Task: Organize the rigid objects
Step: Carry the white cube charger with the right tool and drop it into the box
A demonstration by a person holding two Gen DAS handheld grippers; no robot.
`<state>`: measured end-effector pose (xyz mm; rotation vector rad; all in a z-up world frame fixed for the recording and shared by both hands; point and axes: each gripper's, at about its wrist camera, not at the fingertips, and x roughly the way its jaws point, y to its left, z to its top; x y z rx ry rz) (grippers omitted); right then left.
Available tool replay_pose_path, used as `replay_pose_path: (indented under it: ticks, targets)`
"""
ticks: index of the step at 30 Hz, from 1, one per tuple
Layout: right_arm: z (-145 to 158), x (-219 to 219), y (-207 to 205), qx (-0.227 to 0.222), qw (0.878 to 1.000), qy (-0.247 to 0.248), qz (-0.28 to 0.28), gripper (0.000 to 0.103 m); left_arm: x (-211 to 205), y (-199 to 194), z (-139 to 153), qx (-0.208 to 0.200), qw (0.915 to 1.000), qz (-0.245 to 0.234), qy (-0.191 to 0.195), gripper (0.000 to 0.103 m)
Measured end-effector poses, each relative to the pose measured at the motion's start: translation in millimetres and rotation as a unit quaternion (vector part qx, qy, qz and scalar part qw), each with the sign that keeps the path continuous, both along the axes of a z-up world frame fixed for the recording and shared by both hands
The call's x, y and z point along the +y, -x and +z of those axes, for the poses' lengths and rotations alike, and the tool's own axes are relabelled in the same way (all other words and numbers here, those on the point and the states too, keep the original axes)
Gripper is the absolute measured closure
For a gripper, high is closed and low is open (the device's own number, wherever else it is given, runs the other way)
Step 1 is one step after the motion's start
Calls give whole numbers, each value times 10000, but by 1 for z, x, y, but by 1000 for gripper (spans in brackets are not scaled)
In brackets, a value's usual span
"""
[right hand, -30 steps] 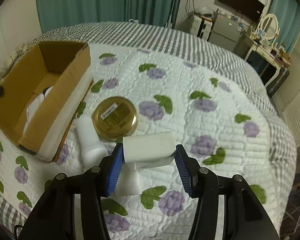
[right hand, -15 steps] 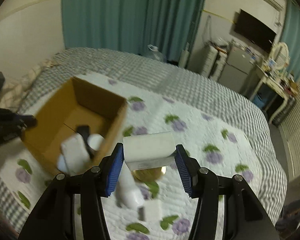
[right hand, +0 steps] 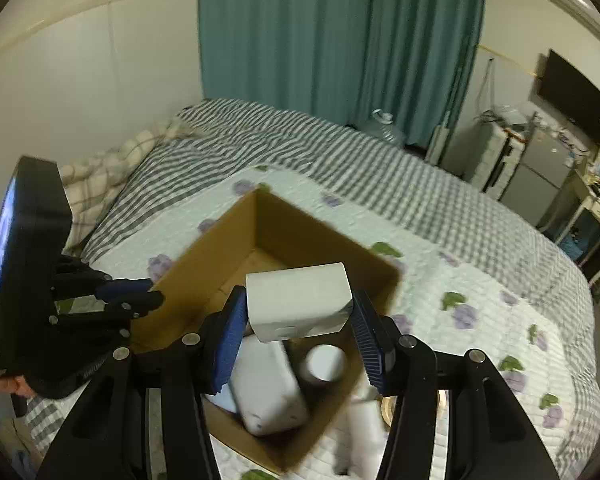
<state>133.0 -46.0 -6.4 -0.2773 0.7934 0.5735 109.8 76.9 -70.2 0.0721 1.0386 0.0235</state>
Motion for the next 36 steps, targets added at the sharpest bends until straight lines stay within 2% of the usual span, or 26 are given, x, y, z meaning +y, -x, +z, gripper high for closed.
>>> replay_pose_path:
  ticks: [12,16,21,31,33,34,36]
  targets:
    - [-61,36,-14,769,9969,41,152,52,3,1,-1,-50,10000,-50,56,95]
    - [-72,39,-21,924,9956,19,115,52,2,1,-1,-55,10000,-55,55,95]
    - [-84,46,-28,998,9949,131,76,52,3,0,-2,-43,10000,-55,64,95]
    - [-90,46,-35,923,9955,211,-86,51,3,0,-3,-34,10000,-47,62,95]
    - [-86,43,-35,838,9962,175,-154,43,3,0,-2,-36,10000,-42,52,95]
    - [-83,40,-35,781,9966,156,-202,35,2,0,-1,-33,10000,-35,56,95]
    - [-75,36,-35,675,9972,130,-281,31,3,0,-1,-31,10000,-35,58,95]
